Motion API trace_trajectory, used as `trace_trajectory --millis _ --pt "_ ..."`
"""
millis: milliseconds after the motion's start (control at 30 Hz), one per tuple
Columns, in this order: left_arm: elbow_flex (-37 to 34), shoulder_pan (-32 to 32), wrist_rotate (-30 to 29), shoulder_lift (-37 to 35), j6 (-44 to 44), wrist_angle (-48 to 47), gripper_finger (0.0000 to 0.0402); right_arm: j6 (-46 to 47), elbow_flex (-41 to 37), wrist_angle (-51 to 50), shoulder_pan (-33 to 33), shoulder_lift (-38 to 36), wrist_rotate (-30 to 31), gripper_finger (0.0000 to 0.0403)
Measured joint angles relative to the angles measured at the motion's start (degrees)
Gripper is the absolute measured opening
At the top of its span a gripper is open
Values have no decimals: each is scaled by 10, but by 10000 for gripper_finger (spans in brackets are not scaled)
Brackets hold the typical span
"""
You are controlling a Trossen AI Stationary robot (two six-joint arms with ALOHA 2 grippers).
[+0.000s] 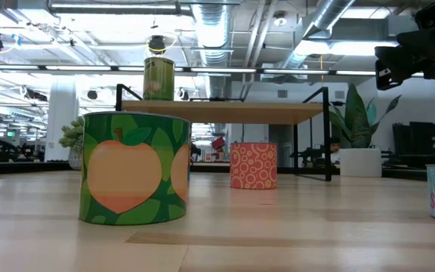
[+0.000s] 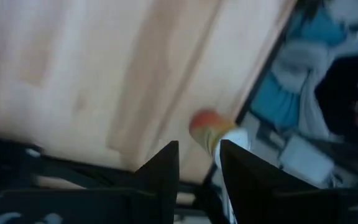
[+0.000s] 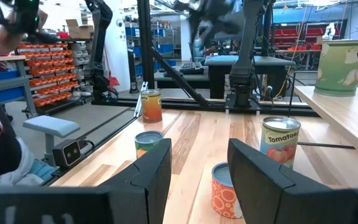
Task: Pick and place cans onto a shelf
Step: Put the canned green beans on the shelf
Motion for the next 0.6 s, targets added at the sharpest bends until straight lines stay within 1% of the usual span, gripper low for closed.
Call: trace_trajectory --millis 167,267,367,500,600 --pt "-82 -80 24 0 -41 78 104 3 0 0 0 0 0 182" --pt "-113 -108 24 1 -70 113 104 22 0 0 0 0 0 182" --pt "-127 -127 5 1 -107 138 104 39 0 0 0 0 0 182" --pt "-129 -152 -36 0 -135 139 104 40 0 1 0 0 0 182" --pt "-129 -168 -37 1 -146 140 104 38 0 1 0 0 0 182"
